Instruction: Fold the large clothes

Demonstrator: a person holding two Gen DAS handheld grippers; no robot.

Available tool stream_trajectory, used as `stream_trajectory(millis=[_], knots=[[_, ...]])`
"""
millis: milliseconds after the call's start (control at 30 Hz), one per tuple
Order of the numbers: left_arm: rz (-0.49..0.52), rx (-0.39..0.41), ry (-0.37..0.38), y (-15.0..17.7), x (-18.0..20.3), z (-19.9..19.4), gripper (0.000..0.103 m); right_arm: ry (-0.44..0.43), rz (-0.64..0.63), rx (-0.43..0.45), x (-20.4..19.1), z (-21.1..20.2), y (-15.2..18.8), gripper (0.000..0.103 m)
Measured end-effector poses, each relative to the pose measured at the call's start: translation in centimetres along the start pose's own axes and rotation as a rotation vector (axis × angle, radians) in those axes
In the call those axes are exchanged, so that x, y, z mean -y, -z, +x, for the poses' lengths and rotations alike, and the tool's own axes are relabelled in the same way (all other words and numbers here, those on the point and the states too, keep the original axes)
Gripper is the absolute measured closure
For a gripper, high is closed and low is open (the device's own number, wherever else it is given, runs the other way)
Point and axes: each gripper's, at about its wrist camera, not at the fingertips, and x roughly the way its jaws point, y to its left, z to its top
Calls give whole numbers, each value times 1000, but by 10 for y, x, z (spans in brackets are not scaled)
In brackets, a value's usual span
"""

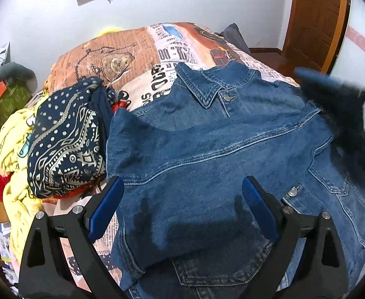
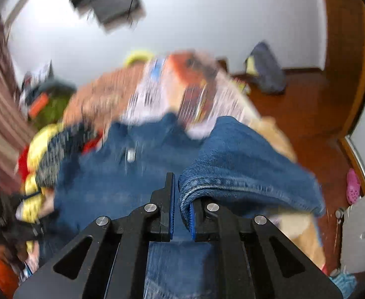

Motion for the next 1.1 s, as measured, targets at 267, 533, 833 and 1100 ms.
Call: stream_trajectory(millis=[267, 533, 833, 1100], knots=[[-15, -29, 10, 10, -8, 7, 7, -29, 96, -221, 14, 40, 48, 73], [-39, -20, 23, 10, -9, 6, 7, -50, 223, -123, 38, -3, 31, 36], [-27, -13, 24, 7, -4, 3, 7, -44, 675, -87, 136, 16, 42, 36], [-15, -25, -5, 9, -3, 7, 7, 28, 779, -42, 165, 51, 34, 42]])
